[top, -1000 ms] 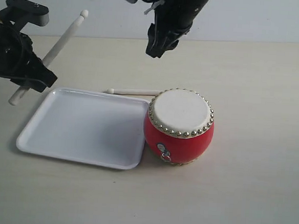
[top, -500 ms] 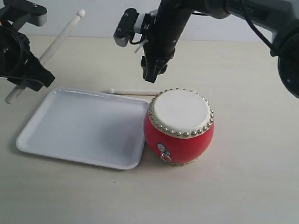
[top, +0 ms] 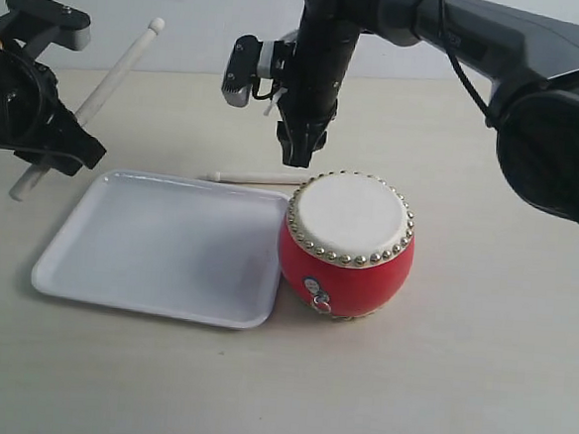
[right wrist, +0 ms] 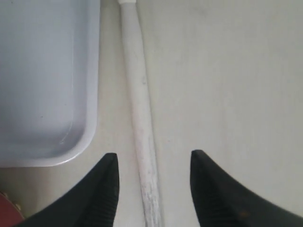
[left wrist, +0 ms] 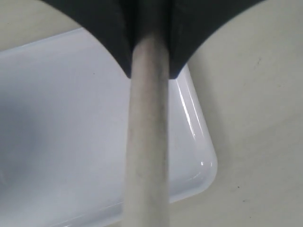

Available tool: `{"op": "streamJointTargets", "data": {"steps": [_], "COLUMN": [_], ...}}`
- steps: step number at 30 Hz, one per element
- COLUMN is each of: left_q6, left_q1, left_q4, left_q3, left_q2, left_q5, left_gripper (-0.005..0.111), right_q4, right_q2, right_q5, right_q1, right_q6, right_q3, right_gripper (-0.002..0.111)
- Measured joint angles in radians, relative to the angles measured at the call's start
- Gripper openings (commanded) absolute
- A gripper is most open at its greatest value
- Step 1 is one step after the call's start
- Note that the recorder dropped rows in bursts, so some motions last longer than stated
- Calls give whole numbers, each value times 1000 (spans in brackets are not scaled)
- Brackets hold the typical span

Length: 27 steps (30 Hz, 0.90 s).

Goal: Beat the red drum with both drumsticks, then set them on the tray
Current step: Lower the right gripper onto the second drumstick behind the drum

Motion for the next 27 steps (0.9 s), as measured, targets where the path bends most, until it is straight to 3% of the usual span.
{"op": "streamJointTargets", "data": {"steps": [27], "left_q6": [0], "left_q1": [0], "left_q4": [0], "left_q3": [0], "left_q2": [0], "left_q5": [-8], "left_gripper": [0], "right_q4": [-61], "right_q2": [55], "right_q5": [7], "right_q1": [0], "right_q6": [-18], "right_q3": [-40], "right_gripper": [42]}}
